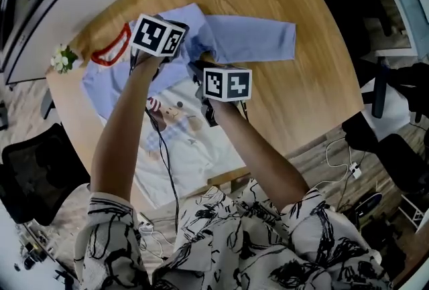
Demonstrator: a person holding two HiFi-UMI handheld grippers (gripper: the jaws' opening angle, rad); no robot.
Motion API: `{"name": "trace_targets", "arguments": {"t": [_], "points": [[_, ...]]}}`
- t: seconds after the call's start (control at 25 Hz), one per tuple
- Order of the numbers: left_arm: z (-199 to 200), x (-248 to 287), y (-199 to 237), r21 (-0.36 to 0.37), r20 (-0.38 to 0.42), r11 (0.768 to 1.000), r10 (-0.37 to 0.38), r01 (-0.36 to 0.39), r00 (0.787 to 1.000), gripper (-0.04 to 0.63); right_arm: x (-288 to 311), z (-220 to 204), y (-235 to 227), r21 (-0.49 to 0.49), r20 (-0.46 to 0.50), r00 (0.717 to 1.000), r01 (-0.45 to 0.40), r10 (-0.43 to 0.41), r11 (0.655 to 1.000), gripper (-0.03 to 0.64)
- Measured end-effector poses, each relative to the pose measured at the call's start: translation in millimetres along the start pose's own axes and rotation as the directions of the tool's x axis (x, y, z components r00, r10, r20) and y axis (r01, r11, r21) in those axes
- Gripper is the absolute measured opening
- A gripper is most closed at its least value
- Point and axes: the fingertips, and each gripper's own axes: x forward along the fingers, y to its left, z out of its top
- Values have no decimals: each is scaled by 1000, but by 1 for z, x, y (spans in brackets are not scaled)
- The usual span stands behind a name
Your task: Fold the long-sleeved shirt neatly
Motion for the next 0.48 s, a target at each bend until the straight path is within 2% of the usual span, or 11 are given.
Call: {"name": "trace_targets", "arguments": {"t": [0.12,0.28,0.4,0.44,0.48], "points": [[-2,18,-1,-16,-27,1000,1,-2,1000,15,-8,-4,-19,23,-9,1000,5,-5,1000,147],[4,33,1,-68,6,998,3,-2,1000,29,-36,0,-22,-49,11,1000,-26,26,998,178],[12,37,6,-100,59,995,26,-20,998,177,-72,8,-21,-129,51,998,-41,48,991,201],[16,36,8,-102,79,994,33,-25,996,213,-84,12,-25,-150,67,997,-31,41,988,213],[20,35,8,-98,97,995,38,-28,995,221,-95,18,-31,-167,88,996,-9,24,986,221]]}}
